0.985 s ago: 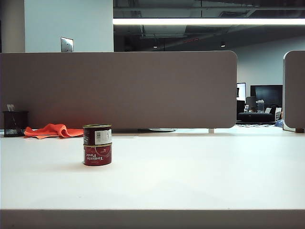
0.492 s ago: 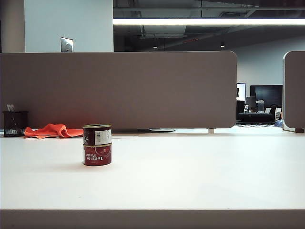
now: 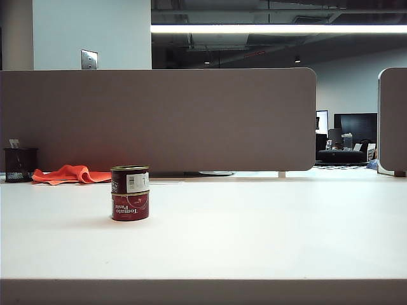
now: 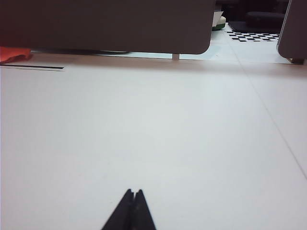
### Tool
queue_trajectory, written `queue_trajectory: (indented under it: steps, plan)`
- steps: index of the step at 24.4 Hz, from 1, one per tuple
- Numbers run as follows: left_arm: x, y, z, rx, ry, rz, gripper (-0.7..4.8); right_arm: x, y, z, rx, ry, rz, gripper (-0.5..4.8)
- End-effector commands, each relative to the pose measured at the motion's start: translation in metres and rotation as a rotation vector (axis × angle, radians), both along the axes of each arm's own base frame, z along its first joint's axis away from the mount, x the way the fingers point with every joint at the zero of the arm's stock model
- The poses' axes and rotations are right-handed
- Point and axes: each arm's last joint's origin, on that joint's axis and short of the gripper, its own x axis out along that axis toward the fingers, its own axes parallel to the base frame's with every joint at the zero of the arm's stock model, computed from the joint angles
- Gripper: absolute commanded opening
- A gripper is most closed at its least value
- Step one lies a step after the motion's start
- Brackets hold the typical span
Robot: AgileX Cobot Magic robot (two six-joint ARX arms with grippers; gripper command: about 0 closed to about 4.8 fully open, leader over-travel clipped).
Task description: Stack a can of tomatoes on the right onto the can of tomatoes on the left.
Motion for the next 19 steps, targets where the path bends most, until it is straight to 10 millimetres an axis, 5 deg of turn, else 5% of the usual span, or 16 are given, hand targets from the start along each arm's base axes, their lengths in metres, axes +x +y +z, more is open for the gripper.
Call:
queue_trajectory:
  steps: [1,19]
  plan:
    - [-0.0001,0.0003,0.0014,-0.002,-0.005,0.005,-0.05,0.0002,0.0001,-0.0006,0.001,-0.009,-0.004,0.00]
    - [-0.0002,0.0000,0.0015,-0.004,-0.005,-0.006,-0.05,0.0002,0.0000,-0.0014,-0.003,-0.001,-0.004,0.00]
